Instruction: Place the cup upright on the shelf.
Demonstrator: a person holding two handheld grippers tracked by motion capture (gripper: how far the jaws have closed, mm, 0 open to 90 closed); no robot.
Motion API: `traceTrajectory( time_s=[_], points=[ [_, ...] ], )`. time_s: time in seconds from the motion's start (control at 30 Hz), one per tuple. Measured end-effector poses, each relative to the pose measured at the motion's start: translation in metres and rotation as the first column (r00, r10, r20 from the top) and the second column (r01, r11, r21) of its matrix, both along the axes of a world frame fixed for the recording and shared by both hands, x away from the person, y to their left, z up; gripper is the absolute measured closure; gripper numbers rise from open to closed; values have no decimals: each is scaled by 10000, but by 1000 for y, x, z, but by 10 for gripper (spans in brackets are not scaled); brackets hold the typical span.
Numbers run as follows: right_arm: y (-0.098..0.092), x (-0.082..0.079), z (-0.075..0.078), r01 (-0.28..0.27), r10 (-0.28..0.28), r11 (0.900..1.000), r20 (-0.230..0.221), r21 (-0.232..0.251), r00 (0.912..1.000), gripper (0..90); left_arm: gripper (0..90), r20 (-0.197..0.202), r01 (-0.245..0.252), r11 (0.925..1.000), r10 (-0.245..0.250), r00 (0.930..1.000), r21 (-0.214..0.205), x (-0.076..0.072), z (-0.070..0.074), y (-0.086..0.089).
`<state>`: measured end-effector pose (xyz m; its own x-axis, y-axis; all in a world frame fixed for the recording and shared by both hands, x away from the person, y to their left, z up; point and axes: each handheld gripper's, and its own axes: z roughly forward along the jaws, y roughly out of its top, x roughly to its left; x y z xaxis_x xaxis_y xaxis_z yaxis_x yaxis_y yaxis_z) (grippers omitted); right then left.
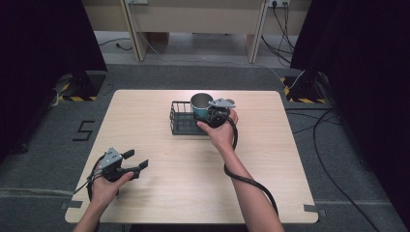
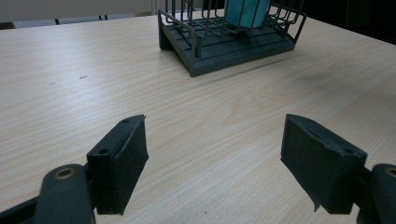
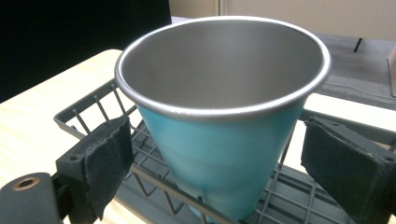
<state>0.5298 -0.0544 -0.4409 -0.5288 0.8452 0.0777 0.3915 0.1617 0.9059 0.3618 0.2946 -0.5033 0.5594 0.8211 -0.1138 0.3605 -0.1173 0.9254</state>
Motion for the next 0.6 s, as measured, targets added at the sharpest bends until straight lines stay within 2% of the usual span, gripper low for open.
traceTrajectory(
  time_s=[0.6],
  points=[
    [-15, -14, 9, -174, 173, 9998, -80, -133, 9998, 113, 220, 40, -9, 10000, 9, 10000, 7, 0, 0, -1]
  ],
)
